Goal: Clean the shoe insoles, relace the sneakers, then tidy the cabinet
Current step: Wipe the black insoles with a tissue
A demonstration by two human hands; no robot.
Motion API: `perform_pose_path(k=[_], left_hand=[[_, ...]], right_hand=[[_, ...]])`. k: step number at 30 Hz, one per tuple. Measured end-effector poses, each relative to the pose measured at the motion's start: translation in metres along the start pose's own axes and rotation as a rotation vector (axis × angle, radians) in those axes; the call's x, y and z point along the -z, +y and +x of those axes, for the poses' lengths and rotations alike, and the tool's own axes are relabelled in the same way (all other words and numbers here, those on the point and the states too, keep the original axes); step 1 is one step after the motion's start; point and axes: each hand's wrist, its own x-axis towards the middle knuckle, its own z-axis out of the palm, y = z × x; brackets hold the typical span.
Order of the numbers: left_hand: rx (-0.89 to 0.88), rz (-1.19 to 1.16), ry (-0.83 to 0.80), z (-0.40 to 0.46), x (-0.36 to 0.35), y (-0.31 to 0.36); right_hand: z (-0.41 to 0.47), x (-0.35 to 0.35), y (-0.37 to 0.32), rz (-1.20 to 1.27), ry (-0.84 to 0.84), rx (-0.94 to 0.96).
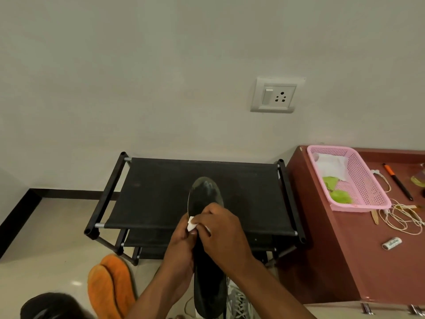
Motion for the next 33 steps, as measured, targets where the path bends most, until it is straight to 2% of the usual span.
perform_pose_path(k=[10,19,26,33], left_hand=[[0.022,0.044,0.040,0.010,0.002,-0.009],[0.021,0.089,-0.032,0.004,-0.001,-0.008],[-0.011,0.044,-0.023,0.008,0.004,-0.008],[-0.014,0.021,-0.023,0.011,0.005,-0.008]], right_hand=[[0.012,-0.006,0.000,0.007,0.135,-0.078],[0.030,-0.003,0.007,-0.002,0.286,-0.153],[0.029,0.000,0.004,0.011,0.288,-0.123],[0.019,0.003,-0.004,0.013,0.210,-0.056]])
